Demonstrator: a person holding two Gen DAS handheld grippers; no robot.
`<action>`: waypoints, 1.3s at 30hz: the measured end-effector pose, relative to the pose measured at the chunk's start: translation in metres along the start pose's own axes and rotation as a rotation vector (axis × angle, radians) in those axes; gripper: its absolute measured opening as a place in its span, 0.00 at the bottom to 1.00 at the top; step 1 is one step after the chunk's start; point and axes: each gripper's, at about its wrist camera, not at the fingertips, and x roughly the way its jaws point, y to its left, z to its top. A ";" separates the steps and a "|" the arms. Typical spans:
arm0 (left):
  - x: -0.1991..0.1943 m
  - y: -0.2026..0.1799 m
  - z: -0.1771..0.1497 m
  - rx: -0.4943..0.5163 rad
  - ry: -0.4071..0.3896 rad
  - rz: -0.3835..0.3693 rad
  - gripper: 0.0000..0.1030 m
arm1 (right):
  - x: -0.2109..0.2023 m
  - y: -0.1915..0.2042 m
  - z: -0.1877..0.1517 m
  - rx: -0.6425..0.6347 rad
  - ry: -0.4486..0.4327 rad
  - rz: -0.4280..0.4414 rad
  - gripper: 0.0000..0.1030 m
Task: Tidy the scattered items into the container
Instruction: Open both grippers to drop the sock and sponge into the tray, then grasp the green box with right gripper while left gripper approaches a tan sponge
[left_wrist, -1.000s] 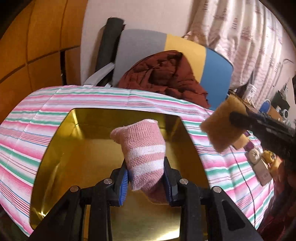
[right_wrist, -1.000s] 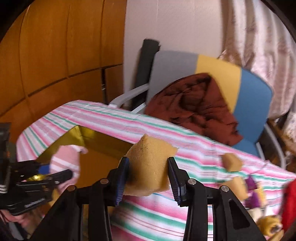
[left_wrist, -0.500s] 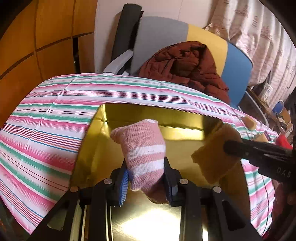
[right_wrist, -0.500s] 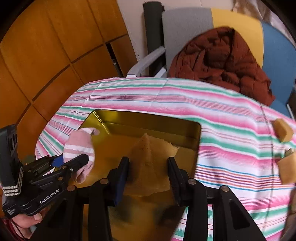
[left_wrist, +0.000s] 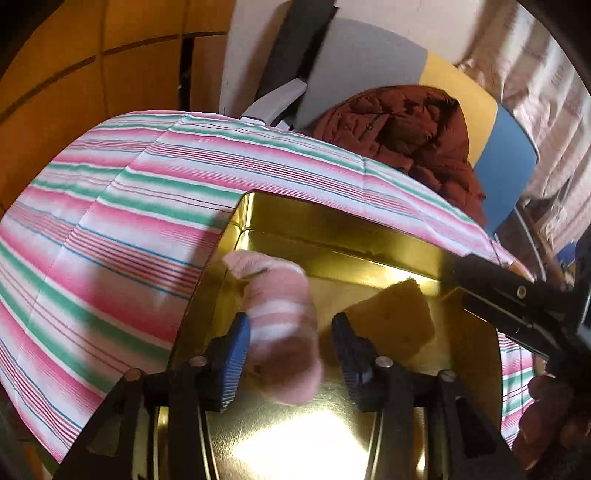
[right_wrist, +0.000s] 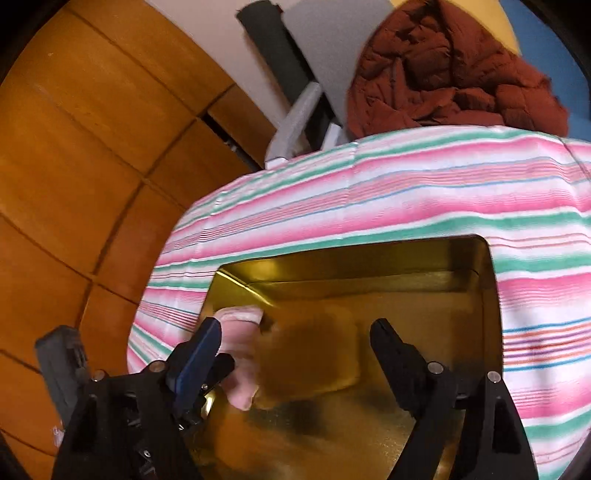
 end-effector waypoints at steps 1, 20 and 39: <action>-0.003 0.002 -0.002 -0.002 -0.010 0.007 0.47 | -0.002 0.003 -0.001 -0.023 -0.005 -0.015 0.81; -0.054 -0.050 -0.061 0.106 -0.155 0.043 0.47 | -0.075 -0.002 -0.036 -0.275 -0.155 -0.164 0.82; -0.071 -0.153 -0.106 0.258 -0.143 -0.139 0.47 | -0.148 -0.103 -0.057 -0.257 -0.174 -0.326 0.82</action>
